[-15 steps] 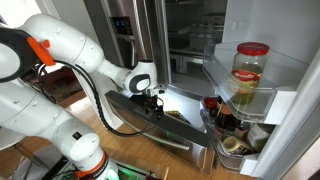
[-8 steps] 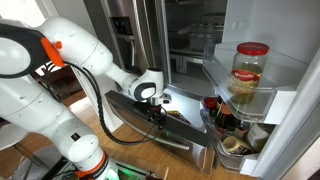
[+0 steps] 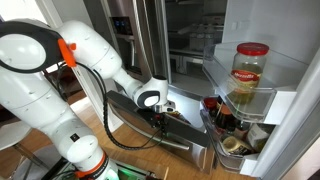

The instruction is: Put the two packets in the open fridge drawer then close the drawer

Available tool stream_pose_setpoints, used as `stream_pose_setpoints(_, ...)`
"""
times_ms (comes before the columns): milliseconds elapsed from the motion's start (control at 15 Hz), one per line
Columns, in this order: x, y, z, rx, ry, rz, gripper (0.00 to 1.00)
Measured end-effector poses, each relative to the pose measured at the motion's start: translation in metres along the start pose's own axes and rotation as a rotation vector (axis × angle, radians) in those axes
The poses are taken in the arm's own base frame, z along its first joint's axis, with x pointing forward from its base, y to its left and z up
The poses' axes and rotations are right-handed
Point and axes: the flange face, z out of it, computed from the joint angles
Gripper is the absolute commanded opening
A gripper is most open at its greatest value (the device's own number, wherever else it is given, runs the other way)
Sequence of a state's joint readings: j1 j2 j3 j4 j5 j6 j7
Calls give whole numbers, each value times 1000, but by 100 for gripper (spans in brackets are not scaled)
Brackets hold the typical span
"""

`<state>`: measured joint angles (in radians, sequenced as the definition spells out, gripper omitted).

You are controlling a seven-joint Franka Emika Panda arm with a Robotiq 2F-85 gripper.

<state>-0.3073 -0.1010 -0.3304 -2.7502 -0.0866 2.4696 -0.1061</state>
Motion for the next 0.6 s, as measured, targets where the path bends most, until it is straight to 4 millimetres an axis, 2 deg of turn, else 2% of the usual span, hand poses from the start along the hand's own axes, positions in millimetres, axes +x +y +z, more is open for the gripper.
stream_pose_setpoints(333, 10, 15, 13, -24, 103, 23, 100)
stream_pose_setpoints(600, 24, 18, 16, -56, 237, 22, 100)
